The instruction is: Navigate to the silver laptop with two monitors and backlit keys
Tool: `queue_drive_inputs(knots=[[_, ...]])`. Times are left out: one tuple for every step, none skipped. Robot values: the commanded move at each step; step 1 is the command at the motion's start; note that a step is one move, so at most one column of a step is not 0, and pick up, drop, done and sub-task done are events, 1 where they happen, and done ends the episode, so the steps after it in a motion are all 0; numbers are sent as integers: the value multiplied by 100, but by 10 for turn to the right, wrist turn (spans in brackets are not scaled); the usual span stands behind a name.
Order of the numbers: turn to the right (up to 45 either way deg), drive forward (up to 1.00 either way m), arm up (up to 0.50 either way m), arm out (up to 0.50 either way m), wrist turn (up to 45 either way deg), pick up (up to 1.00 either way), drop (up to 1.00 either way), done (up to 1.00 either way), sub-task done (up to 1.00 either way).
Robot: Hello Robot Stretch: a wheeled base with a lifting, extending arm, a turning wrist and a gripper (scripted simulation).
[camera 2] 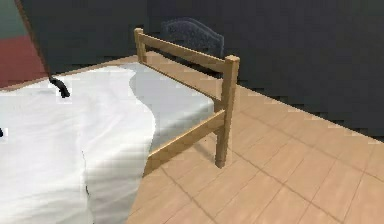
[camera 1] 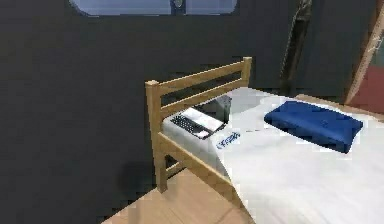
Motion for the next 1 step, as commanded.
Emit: queue_drive_inputs(knots=[[0,0,0,0,0,0,0,100,0]])
